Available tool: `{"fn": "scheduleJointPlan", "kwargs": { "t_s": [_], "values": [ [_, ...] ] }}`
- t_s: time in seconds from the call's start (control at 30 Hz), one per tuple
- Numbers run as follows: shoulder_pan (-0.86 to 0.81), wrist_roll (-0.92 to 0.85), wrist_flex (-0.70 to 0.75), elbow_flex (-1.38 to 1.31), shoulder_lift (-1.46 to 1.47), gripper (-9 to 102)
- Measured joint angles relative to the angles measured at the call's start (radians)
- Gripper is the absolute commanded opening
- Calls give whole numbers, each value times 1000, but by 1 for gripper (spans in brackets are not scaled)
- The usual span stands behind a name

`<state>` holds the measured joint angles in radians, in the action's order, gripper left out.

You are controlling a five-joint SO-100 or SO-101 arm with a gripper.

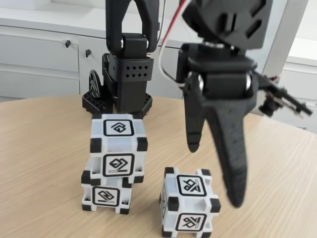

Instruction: Stack cubes from left to right.

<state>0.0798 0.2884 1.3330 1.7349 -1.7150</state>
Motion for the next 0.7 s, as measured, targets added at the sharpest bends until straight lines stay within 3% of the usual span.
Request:
{"fn": "scheduleJointPlan", "kwargs": {
  "t_s": [0.7],
  "values": [
    [0, 89, -58, 0, 255, 41]
  ]
}}
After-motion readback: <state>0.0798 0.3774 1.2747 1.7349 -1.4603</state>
